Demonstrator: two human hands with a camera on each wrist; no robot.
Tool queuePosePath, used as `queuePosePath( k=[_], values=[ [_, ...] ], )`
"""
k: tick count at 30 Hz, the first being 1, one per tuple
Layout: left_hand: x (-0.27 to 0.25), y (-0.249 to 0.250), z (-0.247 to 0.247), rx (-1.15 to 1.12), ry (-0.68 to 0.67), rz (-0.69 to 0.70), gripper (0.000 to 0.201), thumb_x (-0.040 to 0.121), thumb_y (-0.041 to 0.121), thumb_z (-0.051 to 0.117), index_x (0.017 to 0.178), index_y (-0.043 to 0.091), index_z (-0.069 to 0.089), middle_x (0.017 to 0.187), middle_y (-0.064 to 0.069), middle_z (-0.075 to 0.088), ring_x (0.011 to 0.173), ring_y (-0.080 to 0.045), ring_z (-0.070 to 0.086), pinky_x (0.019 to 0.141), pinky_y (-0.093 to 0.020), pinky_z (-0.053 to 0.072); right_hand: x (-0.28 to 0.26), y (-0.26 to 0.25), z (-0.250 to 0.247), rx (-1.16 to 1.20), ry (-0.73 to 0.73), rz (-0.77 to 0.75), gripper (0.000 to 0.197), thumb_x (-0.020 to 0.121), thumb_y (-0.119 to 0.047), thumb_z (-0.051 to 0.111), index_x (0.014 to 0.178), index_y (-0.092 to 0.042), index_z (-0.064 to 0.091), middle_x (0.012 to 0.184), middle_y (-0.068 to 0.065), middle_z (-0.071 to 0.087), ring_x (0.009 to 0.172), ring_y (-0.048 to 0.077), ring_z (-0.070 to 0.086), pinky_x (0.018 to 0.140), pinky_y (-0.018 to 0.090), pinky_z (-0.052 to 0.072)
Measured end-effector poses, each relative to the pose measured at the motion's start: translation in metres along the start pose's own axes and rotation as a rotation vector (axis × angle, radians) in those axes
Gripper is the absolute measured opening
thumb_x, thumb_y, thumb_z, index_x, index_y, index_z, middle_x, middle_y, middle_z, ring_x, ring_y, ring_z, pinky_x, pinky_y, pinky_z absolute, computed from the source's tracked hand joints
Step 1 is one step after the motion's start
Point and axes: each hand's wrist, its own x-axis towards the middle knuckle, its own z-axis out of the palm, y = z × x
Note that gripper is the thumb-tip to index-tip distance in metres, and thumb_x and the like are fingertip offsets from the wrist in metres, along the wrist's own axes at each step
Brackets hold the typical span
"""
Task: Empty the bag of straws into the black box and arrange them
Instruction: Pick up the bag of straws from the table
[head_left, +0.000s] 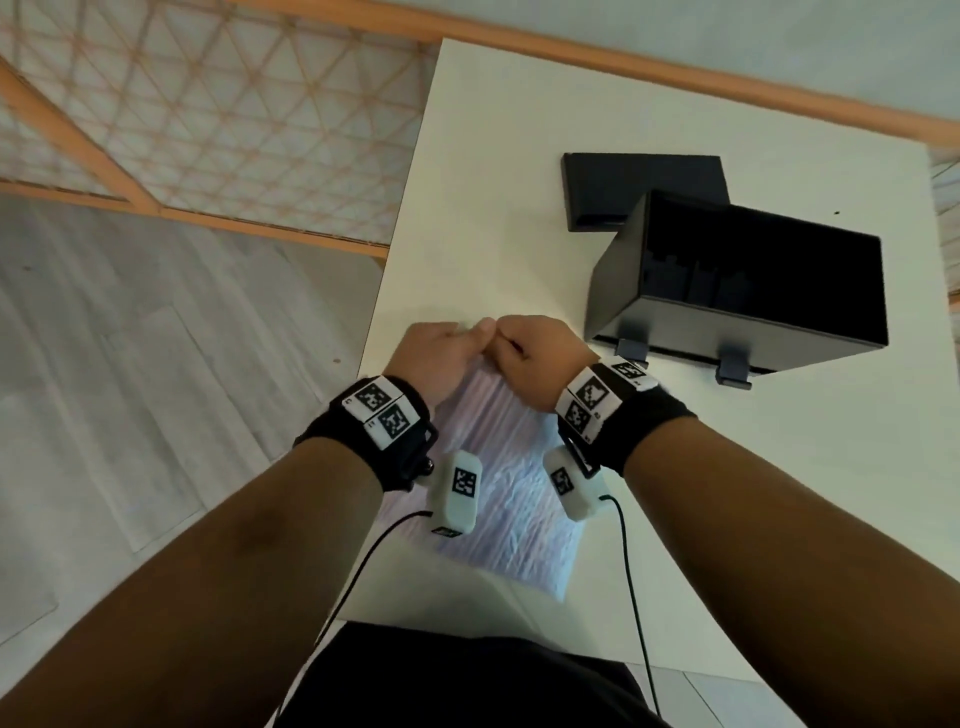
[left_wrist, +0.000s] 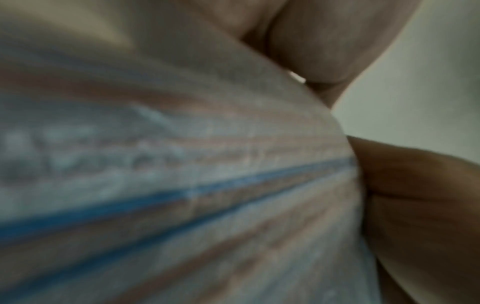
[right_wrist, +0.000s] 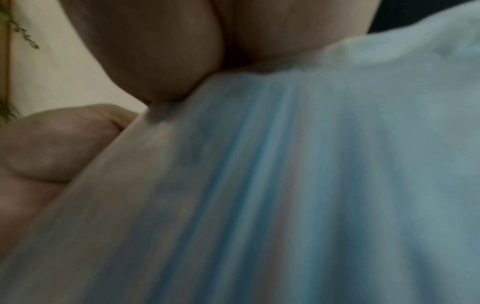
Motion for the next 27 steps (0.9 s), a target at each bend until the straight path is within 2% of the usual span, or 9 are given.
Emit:
queuePosePath(
  k=[3, 6, 10, 14, 17, 20, 23, 25, 27],
  values=[
    [-0.002, 0.016, 0.01, 0.076, 0.063, 0.083, 0.051, 0.095, 0.039, 0.066, 0.064, 0.0, 0.053, 0.061, -0.008, 0.045, 0.059, -0.021, 0.04, 0.062, -0.032, 0.036, -0.008, 0.005, -0.012, 0.029, 0.056, -0.02, 0.033, 0.1, -0.028, 0.048, 0.068, -0.018, 0.048, 0.062, -0.004, 0.049, 0.059, 0.012, 0.045, 0.053, 0.023, 0.033],
    [-0.007, 0.03, 0.023, 0.336, 0.118, 0.186, 0.052, 0.105, 0.035, 0.05, 0.057, 0.014, 0.043, 0.057, 0.0, 0.043, 0.057, -0.022, 0.04, 0.062, -0.034, 0.035, -0.016, 0.005, -0.023, 0.023, 0.069, -0.051, 0.028, 0.099, -0.027, 0.05, 0.073, -0.016, 0.052, 0.063, -0.004, 0.052, 0.059, 0.012, 0.047, 0.055, 0.027, 0.037],
    [-0.004, 0.033, 0.017, 0.373, 0.262, 0.172, 0.052, 0.107, 0.038, 0.044, 0.062, 0.01, 0.044, 0.06, -0.003, 0.045, 0.059, -0.024, 0.043, 0.061, -0.035, 0.036, -0.037, 0.022, -0.044, -0.027, 0.043, -0.025, 0.022, 0.096, -0.029, 0.05, 0.075, -0.023, 0.054, 0.064, -0.011, 0.054, 0.062, 0.001, 0.051, 0.058, 0.022, 0.038],
    [-0.001, 0.033, 0.002, 0.352, 0.325, 0.173, 0.056, 0.106, 0.038, 0.042, 0.079, -0.008, 0.06, 0.072, -0.016, 0.059, 0.07, -0.035, 0.057, 0.073, -0.046, 0.051, -0.075, 0.042, -0.069, -0.105, -0.007, 0.083, 0.019, 0.096, -0.03, 0.051, 0.082, -0.021, 0.059, 0.08, -0.004, 0.064, 0.07, 0.012, 0.055, 0.066, 0.025, 0.038],
    [-0.004, 0.04, 0.006, 0.36, 0.337, 0.218, 0.057, 0.106, 0.039, 0.041, 0.082, -0.008, 0.062, 0.083, -0.025, 0.068, 0.08, -0.042, 0.063, 0.077, -0.046, 0.051, -0.097, 0.045, -0.072, -0.014, -0.044, 0.142, 0.02, 0.097, -0.028, 0.052, 0.084, -0.015, 0.06, 0.087, 0.004, 0.067, 0.063, 0.012, 0.063, 0.064, 0.029, 0.05],
    [-0.008, 0.05, 0.012, 0.327, 0.364, 0.291, 0.059, 0.106, 0.039, 0.04, 0.081, -0.01, 0.06, 0.082, -0.026, 0.068, 0.078, -0.042, 0.062, 0.076, -0.045, 0.05, -0.113, 0.047, -0.074, 0.233, -0.015, 0.233, 0.02, 0.098, -0.024, 0.051, 0.085, -0.009, 0.055, 0.081, 0.007, 0.067, 0.061, 0.014, 0.072, 0.065, 0.04, 0.061],
    [-0.013, 0.064, 0.018, 0.26, 0.364, 0.376, 0.055, 0.108, 0.036, 0.041, 0.067, 0.002, 0.052, 0.064, -0.012, 0.058, 0.062, -0.027, 0.054, 0.064, -0.034, 0.045, -0.121, 0.05, -0.082, 0.507, 0.057, 0.321, 0.022, 0.098, -0.017, 0.056, 0.082, -0.002, 0.054, 0.075, 0.016, 0.071, 0.068, 0.022, 0.074, 0.073, 0.049, 0.061],
    [-0.021, 0.074, 0.026, 0.246, 0.382, 0.43, 0.051, 0.109, 0.033, 0.04, 0.061, 0.016, 0.041, 0.06, 0.003, 0.046, 0.056, -0.011, 0.044, 0.056, -0.022, 0.035, -0.121, 0.045, -0.086, 0.706, 0.085, 0.343, 0.021, 0.099, -0.015, 0.055, 0.081, -0.005, 0.053, 0.079, 0.017, 0.069, 0.071, 0.029, 0.073, 0.076, 0.057, 0.059],
    [-0.025, 0.078, 0.034, 0.214, 0.404, 0.487, 0.049, 0.109, 0.032, 0.039, 0.062, 0.02, 0.034, 0.06, 0.006, 0.039, 0.054, -0.005, 0.038, 0.054, -0.021, 0.03, -0.117, 0.035, -0.089, 0.827, 0.122, 0.345, 0.02, 0.102, -0.018, 0.049, 0.084, -0.009, 0.049, 0.09, 0.014, 0.068, 0.073, 0.034, 0.071, 0.072, 0.061, 0.058]
  ],
)
